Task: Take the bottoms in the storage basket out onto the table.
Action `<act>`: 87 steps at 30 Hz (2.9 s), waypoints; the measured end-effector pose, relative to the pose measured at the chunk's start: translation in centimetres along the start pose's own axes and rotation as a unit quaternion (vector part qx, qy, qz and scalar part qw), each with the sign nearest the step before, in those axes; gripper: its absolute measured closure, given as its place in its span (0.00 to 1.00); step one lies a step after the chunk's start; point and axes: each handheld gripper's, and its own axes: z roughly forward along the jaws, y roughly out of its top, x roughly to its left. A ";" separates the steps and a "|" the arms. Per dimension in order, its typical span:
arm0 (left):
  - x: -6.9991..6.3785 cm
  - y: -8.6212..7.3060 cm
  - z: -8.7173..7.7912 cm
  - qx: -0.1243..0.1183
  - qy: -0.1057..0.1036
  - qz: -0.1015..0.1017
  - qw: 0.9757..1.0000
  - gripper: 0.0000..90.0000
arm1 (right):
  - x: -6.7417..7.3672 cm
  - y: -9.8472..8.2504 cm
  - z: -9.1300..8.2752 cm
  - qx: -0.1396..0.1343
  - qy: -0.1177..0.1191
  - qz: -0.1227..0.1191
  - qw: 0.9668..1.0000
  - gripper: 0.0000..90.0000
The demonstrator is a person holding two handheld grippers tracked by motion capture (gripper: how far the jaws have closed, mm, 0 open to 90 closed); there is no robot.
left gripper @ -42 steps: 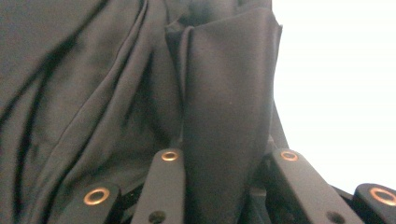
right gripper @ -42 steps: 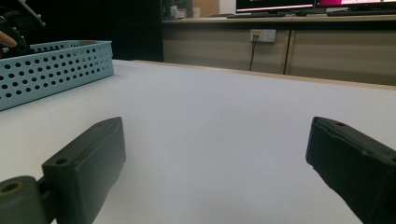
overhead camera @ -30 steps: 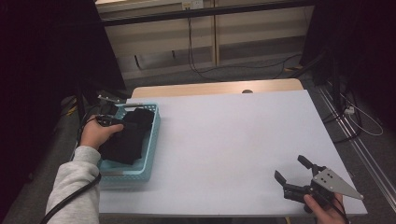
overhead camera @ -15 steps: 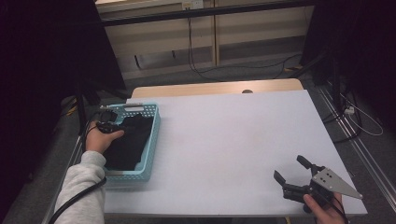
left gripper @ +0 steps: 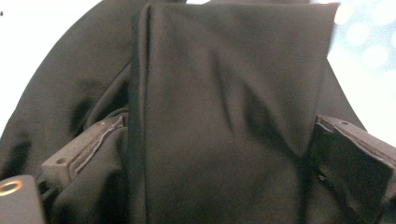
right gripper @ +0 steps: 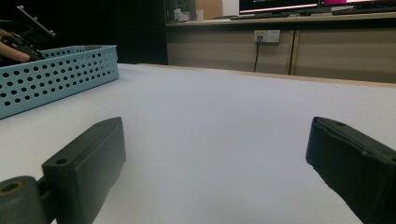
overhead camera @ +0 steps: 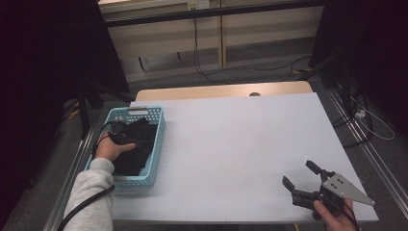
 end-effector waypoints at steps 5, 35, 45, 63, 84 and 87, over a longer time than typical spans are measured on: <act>-0.2 -0.3 0.4 -0.007 0.002 -0.012 1.000 0.00 | 0.1 0.0 0.0 -0.003 0.003 -0.001 1.000 0.05; -1.7 0.6 -2.1 0.040 -0.089 -0.053 0.994 0.81 | 0.2 0.2 0.1 -0.004 0.002 -0.006 1.000 0.05; -2.5 3.9 -7.6 0.020 -0.080 -0.055 0.995 0.82 | 0.1 0.2 -0.1 -0.006 0.000 -0.009 1.000 0.05; -6.9 10.6 -16.5 -0.092 -0.092 -0.036 0.991 0.83 | 0.2 0.3 0.0 -0.008 0.001 -0.004 1.000 0.05; -9.6 13.6 -19.1 -0.076 -0.102 -0.073 0.989 0.83 | 0.2 0.3 -0.1 -0.011 0.001 -0.004 1.000 0.05; -8.6 12.7 -17.9 -0.064 -0.091 -0.082 0.990 0.83 | 0.2 0.3 -0.2 -0.010 0.002 -0.007 1.000 0.05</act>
